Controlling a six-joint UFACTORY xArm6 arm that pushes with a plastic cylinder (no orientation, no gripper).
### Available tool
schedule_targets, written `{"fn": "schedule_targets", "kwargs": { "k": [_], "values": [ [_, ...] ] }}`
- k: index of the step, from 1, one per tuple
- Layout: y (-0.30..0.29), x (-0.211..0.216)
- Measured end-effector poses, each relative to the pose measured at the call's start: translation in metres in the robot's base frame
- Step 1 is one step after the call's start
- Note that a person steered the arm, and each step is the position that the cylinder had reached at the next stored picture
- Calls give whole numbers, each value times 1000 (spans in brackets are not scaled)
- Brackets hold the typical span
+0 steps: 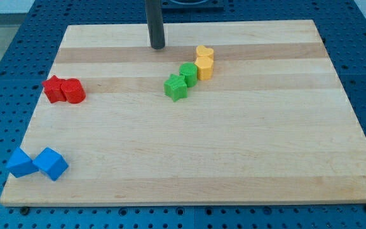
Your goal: Point your arm to the left of the yellow heart
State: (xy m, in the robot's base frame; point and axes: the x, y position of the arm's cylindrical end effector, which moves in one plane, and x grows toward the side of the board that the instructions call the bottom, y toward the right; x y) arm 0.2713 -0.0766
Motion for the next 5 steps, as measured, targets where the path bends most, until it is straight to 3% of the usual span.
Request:
{"fn": "schedule_targets", "kwargs": {
  "k": [2,5],
  "values": [
    [8,35],
    [47,35]
  ]
}}
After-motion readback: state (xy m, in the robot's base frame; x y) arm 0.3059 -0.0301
